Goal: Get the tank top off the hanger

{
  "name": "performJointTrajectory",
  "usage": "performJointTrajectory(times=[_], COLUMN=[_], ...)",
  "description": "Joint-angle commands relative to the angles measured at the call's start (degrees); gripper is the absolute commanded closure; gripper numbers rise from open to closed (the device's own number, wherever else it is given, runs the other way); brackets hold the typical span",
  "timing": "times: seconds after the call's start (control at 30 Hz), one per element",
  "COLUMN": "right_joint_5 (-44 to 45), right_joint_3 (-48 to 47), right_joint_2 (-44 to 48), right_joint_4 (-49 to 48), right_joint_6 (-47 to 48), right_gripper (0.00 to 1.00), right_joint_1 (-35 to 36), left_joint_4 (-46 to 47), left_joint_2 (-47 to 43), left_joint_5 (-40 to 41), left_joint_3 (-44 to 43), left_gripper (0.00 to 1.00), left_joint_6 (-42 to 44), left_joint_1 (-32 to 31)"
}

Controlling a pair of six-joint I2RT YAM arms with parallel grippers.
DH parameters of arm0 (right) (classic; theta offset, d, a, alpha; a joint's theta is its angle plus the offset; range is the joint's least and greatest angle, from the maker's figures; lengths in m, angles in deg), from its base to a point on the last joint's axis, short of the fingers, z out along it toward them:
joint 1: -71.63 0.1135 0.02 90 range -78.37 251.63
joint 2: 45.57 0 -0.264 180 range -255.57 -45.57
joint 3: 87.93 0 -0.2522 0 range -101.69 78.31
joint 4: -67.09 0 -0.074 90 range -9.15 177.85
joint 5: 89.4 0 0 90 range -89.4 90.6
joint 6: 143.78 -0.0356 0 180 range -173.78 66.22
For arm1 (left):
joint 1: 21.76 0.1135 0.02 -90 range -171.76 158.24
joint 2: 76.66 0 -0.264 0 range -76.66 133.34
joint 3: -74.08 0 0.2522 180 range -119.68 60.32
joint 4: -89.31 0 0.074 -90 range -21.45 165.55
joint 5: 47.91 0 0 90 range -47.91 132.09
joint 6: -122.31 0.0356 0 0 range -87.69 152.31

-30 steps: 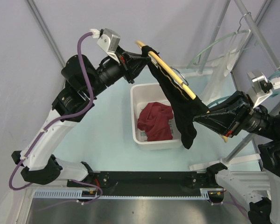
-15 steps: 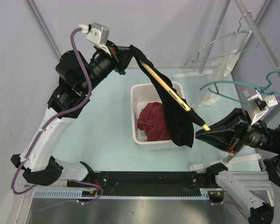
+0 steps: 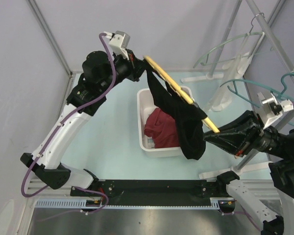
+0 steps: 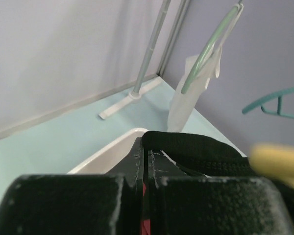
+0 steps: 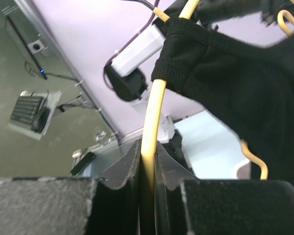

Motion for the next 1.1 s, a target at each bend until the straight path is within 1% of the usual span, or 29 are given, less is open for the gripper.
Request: performJointTrajectory(times=[0.0,0.1,0.13,0.17,0.2,0.23,0.27,0.33,0.37,0.4,0.43,0.47,0.5,0.53,0.6,0.63,0.77,0.8,0.87,0.9,0.93,1.0,1.03,1.07], right_joint_5=[6.28,10.32,12.07,12.70,13.14,13.58,13.50,13.50,13.50,13.50,13.41,13.41,13.06,12.89,13.06,13.15,13.94,13.76,13.41,12.71,12.36,11.83,11.74,11.83], right_joint_3=[4.53,6.47,6.82,7.26,7.44,7.18,7.01,6.91,6.92,7.09,7.18,7.27,7.35,7.53,7.71,7.79,7.62,7.71,7.62,7.62,7.79,8.67,9.02,9.90], right_joint_2=[-0.57,-2.94,-3.73,-4.44,-5.05,-6.89,-7.77,-9.36,-9.63,-9.89,-10.07,-10.59,-10.77,-11.03,-11.47,-11.48,-11.39,-11.47,-11.74,-11.91,-11.91,-11.83,-11.74,-11.65], right_joint_4=[-22.36,-26.16,-26.60,-27.12,-27.04,-26.61,-25.99,-25.72,-25.98,-25.99,-25.99,-25.99,-26.16,-26.34,-26.16,-26.07,-25.28,-25.20,-24.93,-24.84,-24.84,-25.02,-25.11,-25.19], right_joint_6=[-5.63,-5.11,-4.50,-3.36,-2.66,-1.95,-1.25,0.16,0.42,0.95,1.22,1.31,1.39,1.48,1.74,2.09,2.80,2.97,3.85,4.29,4.73,6.40,6.93,7.54], right_gripper=[1.00,1.00,1.00,1.00,1.00,1.00,1.00,1.00,1.00,1.00,1.00,1.00,1.00,1.00,1.00,1.00,1.00,1.00,1.00,1.00,1.00,1.00,1.00,1.00], right_joint_1=[0.27,0.27,0.27,0.19,0.19,0.19,0.27,0.27,0.19,0.27,0.36,0.45,0.54,0.62,1.15,1.41,2.47,3.08,3.61,4.22,4.58,5.37,5.72,5.90], left_joint_4=[1.11,0.93,0.32,-0.29,-0.99,-2.48,-3.19,-4.08,-3.90,-3.21,-0.24,2.23,5.12,11.76,17.95,20.85,20.97,23.93,26.32,29.12,30.71,33.79,34.50,35.64], left_joint_2=[-1.15,-1.50,-1.59,-1.68,-1.94,-2.11,-2.99,-4.48,-5.19,-7.11,-8.00,-8.79,-9.93,-10.46,-11.25,-11.78,-11.87,-11.44,-9.51,-8.80,-7.93,-5.55,-4.85,-4.41], left_joint_5=[-4.72,-6.39,-6.57,-6.05,-5.78,-5.43,-5.08,-4.99,-5.60,-9.00,-11.29,-14.88,-21.71,-24.99,-27.74,-27.40,-21.87,-21.78,-21.95,-22.47,-23.35,-24.85,-24.85,-24.16], left_joint_3=[1.99,3.14,3.14,2.97,2.19,1.74,1.30,0.33,0.16,0.42,0.94,1.73,3.65,4.63,7.61,7.98,8.50,9.55,10.35,10.87,10.97,10.79,10.97,11.58], left_gripper=[1.00,1.00,0.97,0.73,0.59,0.49,0.32,0.22,0.21,0.19,0.11,0.08,0.04,0.01,0.00,0.01,0.01,0.02,0.03,0.04,0.08,0.10,0.13,0.14], left_joint_6=[-2.92,-3.27,-3.01,-2.75,-2.40,-1.09,-0.64,0.24,0.16,-0.11,-2.28,-4.13,-6.24,-11.05,-15.73,-18.62,-22.95,-26.53,-30.76,-34.87,-36.83,-41.13,-42.11,-43.25], left_joint_1=[0.97,1.05,1.23,1.23,1.40,1.41,1.41,1.41,1.41,1.41,1.41,1.41,1.41,1.41,1.41,1.41,1.41,1.41,1.41,1.41,1.41,1.32,1.32,1.41])
